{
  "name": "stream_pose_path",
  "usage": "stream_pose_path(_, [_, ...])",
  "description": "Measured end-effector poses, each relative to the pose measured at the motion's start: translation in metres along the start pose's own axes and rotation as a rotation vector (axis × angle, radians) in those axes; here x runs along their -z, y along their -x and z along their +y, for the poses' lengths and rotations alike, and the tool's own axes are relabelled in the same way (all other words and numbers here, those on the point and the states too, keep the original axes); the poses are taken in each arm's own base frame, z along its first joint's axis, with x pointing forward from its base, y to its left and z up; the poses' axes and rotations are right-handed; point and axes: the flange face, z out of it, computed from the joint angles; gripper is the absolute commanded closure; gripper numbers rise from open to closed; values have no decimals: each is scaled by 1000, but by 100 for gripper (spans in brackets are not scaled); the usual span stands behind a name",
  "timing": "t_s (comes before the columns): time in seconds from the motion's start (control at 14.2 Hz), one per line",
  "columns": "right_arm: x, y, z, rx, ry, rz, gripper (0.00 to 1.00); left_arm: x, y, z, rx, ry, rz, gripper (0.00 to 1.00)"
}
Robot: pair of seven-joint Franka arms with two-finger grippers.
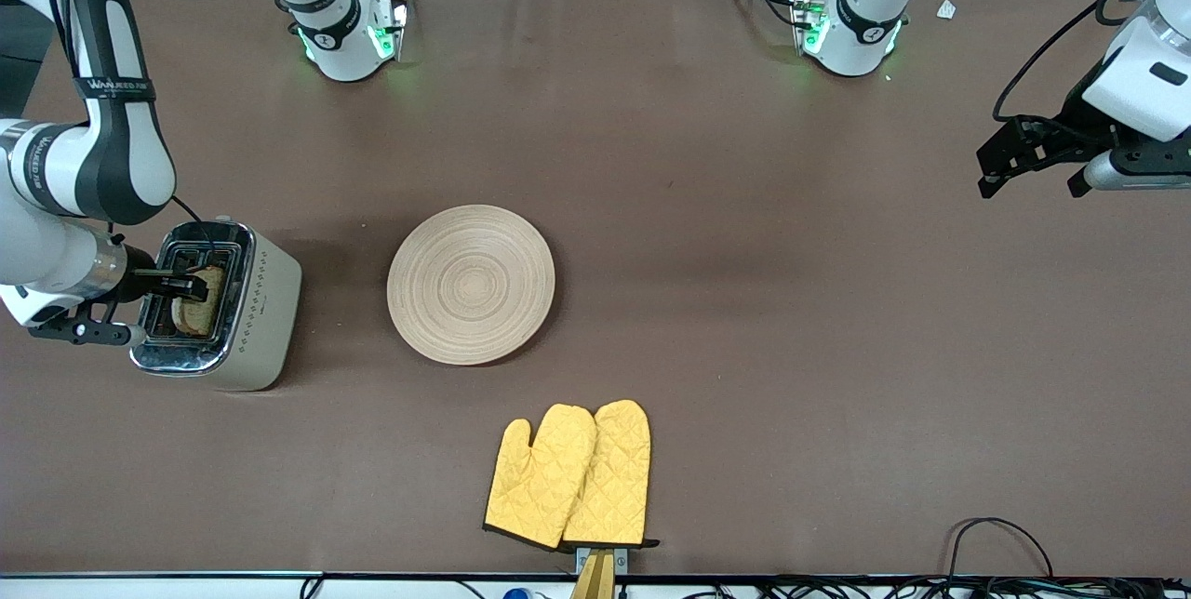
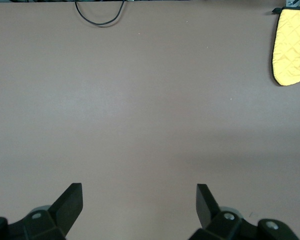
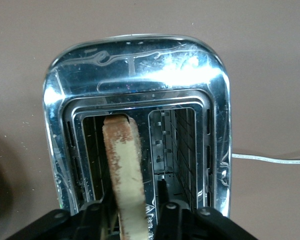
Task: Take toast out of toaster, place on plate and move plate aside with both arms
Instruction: 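Grasp the bread slice with the right gripper and lift it out, then carry the bread with the right gripper and drop it onto the plate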
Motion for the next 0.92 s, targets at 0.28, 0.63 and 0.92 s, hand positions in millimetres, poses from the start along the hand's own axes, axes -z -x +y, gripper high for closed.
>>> stream_pose_path(0.28, [28, -3, -17, 16, -22, 3, 100, -2, -1, -2, 7, 0, -5, 0])
stream_pose_path(0.63, [105, 3, -98, -117, -226, -6, 100, -3, -1, -3, 16, 0, -8, 0])
stream_pose_path(0.92, [73, 23, -203, -67, -292, -19, 100, -7, -2, -3, 16, 0, -17, 0])
